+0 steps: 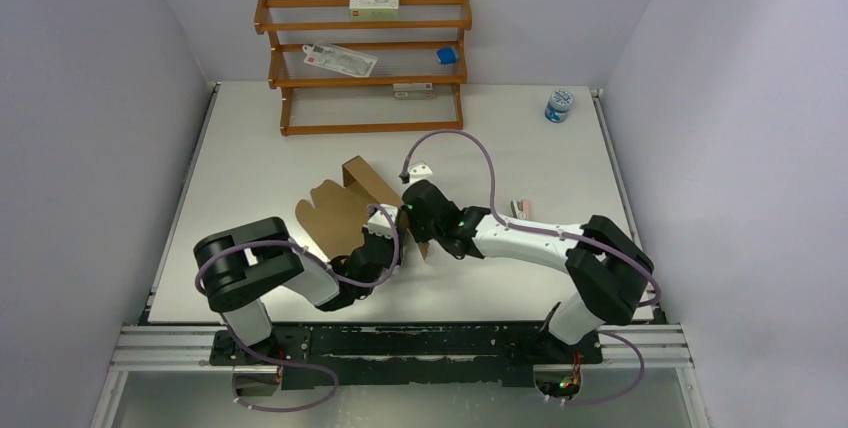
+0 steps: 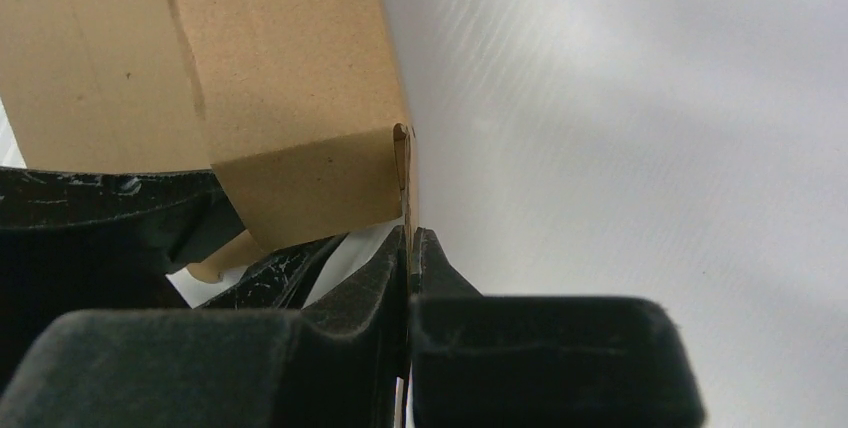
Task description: Fold the paper box
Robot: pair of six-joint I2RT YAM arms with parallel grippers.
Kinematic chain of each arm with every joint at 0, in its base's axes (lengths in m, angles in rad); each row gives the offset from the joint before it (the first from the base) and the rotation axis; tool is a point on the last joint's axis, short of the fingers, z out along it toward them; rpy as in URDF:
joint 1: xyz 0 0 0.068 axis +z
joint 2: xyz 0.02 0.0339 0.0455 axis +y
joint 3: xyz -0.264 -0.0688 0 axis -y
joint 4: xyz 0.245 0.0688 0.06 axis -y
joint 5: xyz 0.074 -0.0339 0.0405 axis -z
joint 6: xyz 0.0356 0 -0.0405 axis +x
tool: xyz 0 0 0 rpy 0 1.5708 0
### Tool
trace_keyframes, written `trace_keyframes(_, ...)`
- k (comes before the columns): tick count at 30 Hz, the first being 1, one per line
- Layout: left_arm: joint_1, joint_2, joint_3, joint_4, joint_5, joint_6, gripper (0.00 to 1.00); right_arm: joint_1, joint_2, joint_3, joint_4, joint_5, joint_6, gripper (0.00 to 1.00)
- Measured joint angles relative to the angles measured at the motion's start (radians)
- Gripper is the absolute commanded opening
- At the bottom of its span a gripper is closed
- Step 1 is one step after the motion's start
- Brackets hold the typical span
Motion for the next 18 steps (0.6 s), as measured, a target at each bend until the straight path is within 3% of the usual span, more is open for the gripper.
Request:
trace_keyframes(8, 0.032, -0.095, -0.003, -0.081, 0.020, -0.035, 0.58, 0.017, 0.045, 0.039, -0.015, 0.069, 0.022, 0.00)
trace_keyframes(14, 0.073, -0.237, -0.035, -0.164, 0.038, -0.051, 0.56, 0.017, 0.056, 0.050, -0.015, 0.073, 0.010, 0.00)
trace_keyframes(18, 0.174, -0.294, -0.066, -0.230, 0.061, -0.085, 0.54, 0.018, 0.056, 0.050, -0.015, 0.071, 0.000, 0.00)
